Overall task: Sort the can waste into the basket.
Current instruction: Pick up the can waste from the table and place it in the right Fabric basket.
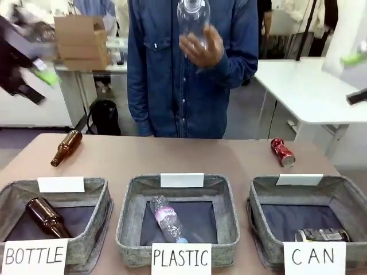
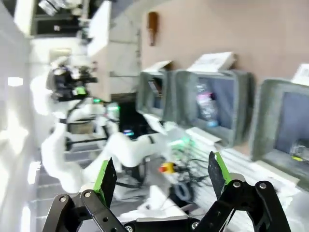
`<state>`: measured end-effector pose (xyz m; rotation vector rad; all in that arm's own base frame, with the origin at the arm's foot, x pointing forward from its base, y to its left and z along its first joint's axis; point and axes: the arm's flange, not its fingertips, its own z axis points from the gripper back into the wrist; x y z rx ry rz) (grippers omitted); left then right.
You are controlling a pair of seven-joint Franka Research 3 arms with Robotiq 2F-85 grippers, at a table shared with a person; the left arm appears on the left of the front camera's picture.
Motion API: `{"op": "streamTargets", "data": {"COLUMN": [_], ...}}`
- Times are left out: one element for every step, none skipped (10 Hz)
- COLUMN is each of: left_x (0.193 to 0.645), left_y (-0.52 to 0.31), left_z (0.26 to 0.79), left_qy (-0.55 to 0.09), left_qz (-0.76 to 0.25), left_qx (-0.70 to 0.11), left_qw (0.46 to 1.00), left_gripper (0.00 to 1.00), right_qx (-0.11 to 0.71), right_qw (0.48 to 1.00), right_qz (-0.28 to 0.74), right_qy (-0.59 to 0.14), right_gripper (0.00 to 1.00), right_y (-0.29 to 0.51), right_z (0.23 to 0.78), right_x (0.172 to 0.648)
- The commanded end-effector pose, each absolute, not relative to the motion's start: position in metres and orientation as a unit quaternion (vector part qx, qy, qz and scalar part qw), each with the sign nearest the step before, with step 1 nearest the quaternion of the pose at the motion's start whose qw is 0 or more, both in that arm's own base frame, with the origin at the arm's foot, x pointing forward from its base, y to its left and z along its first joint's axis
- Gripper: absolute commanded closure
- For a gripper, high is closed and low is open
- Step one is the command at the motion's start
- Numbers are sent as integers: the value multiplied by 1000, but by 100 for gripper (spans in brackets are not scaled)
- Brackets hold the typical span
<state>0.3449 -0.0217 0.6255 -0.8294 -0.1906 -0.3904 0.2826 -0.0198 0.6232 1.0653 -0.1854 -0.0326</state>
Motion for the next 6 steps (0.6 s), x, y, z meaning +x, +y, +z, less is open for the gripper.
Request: {"op": "streamTargets", "data": {"left_x": [336,331,328,338,338,338], "left_y": [11,33,70,36,36,36], "left_z": [632,630,620,635,635,635], "left_qy": [-160,-181,-221,-126,-126,-126], "left_qz": [-67,-56,-18,-105,-105,-105], "left_qx": [-569,-604,-637,-528,-528,-528], "left_qw": [804,774,738,833,833,833], "left_gripper": [0,0,0,0,0,0], "right_qx": [588,583,574,574,574,574], "right_qw": [800,800,794,813,813,813], "right_qz": [-112,-132,-187,-85,-85,-85], "right_qy": [-46,-53,-67,-43,-43,-43], "right_gripper": [0,0,0,0,0,0], "right_y": [-1,8,23,-7,-7,-7], "right_z": [614,612,610,609,609,609], "right_x": [298,300,307,298,298,298]}}
